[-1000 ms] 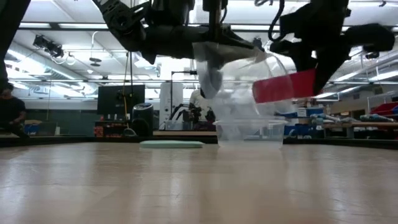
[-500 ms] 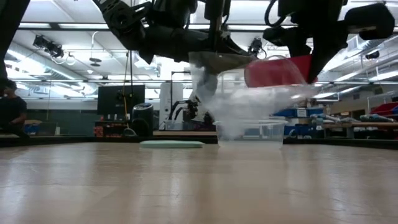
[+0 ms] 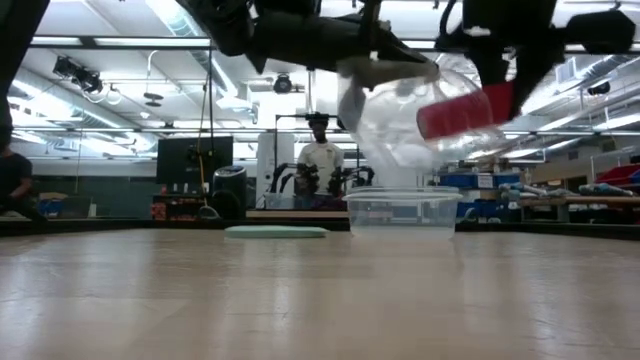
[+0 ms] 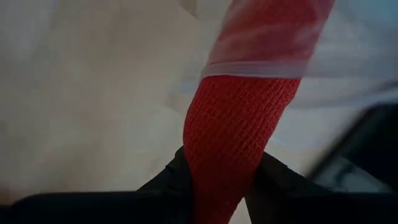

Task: Roll bandage
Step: Put the red rolled bandage into the transparent zip lock bag

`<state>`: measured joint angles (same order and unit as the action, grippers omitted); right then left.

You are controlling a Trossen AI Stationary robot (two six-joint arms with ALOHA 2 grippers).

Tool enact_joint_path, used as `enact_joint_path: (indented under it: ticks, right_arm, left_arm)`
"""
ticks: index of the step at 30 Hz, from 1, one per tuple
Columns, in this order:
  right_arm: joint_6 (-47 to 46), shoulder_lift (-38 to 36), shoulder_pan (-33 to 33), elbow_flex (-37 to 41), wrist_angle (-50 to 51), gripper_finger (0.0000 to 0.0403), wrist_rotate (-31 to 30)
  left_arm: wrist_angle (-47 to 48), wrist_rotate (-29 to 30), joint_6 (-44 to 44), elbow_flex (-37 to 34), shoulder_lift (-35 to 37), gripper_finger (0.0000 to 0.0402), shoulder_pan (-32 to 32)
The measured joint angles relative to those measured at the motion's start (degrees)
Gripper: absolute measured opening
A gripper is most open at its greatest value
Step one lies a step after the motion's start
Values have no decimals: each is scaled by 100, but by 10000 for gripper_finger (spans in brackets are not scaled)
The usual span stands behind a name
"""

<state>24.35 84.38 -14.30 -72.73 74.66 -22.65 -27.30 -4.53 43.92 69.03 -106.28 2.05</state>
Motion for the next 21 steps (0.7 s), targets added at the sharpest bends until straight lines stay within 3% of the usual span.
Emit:
enact_joint_path:
  ticks: [3, 8, 21]
  right_arm:
    - [161, 0, -73, -373, 256, 93, -415]
    - [232, 0, -77, -791, 447, 93, -452]
    - [287, 284, -149, -823, 1016, 104, -575]
  left_arm:
    - [163, 38, -50, 214, 0, 0, 85]
    - [275, 25, -155, 296, 0, 0, 94]
    - [342, 210, -286, 291, -76, 0, 19]
